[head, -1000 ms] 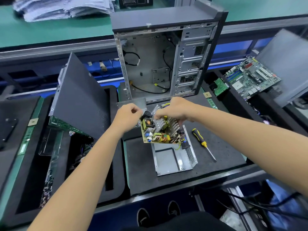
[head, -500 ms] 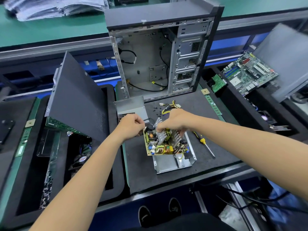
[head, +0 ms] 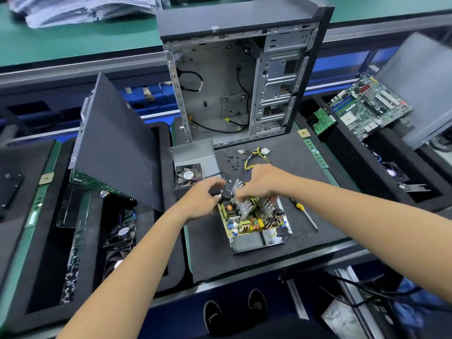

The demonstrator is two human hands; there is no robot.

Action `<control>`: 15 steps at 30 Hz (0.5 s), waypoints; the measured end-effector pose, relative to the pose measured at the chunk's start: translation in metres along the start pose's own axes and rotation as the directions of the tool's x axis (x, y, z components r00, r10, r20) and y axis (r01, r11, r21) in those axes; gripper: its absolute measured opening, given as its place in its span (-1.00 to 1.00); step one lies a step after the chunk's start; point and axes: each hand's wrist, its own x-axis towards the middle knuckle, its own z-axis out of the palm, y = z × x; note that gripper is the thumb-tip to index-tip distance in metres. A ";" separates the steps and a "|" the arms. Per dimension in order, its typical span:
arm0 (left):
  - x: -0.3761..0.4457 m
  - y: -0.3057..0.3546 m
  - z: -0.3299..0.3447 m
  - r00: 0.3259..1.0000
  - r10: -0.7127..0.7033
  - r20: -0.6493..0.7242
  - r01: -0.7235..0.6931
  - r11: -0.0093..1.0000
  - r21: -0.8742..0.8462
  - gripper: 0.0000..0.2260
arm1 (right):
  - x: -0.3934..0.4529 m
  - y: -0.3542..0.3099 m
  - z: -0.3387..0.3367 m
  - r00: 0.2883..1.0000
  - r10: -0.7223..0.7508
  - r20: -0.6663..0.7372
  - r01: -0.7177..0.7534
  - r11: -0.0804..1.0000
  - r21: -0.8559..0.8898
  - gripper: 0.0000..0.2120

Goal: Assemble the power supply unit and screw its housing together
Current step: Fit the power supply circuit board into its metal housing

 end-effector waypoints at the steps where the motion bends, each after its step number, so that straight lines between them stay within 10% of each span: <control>1: -0.002 0.000 -0.001 0.999 0.010 0.034 -0.010 1.000 -0.003 -0.61 | 0.000 0.000 0.001 1.000 0.001 0.006 -0.001 1.000 -0.005 -0.64; 15: -0.004 -0.009 -0.028 0.973 0.033 0.228 0.004 0.987 -0.159 -0.55 | -0.003 -0.013 -0.011 0.984 -0.177 0.023 0.178 0.958 -0.223 -0.59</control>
